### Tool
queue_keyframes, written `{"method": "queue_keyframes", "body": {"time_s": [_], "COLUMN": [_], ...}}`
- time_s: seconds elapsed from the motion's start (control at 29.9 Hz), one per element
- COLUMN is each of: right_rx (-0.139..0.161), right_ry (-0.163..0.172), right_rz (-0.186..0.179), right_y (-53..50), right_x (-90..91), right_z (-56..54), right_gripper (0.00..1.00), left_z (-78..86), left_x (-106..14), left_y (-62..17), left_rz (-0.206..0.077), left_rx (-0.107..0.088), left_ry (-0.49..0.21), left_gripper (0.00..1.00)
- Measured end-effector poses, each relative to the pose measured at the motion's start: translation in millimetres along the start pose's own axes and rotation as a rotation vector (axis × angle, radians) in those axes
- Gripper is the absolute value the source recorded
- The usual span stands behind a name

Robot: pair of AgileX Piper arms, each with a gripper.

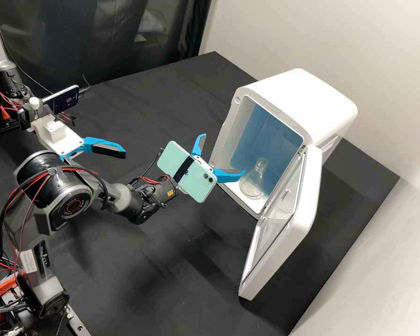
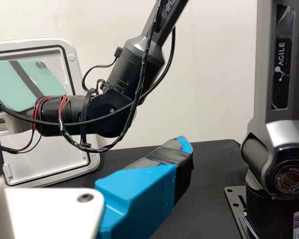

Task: Take the flask out of the incubator

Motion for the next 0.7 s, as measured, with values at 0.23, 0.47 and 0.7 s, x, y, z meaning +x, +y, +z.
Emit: {"method": "queue_keyframes", "body": {"time_s": [0.23,0.47,0.7], "right_rx": [0.0,0.0,0.0], "right_ry": [0.0,0.0,0.0], "right_rz": [0.0,0.0,0.0], "right_y": [0.0,0.0,0.0], "right_x": [0.0,0.0,0.0], "right_z": [0.0,0.0,0.0], "right_gripper": [1.0,1.0,1.0], "left_z": [0.0,0.0,8.1], "left_x": [0.0,0.0,0.4], "left_y": [0.0,0.0,2.7], "left_rz": [0.0,0.0,0.008], "left_rx": [0.0,0.0,-0.006], "left_ry": [0.0,0.0,-0.015], "left_gripper": [1.0,1.0,1.0]}}
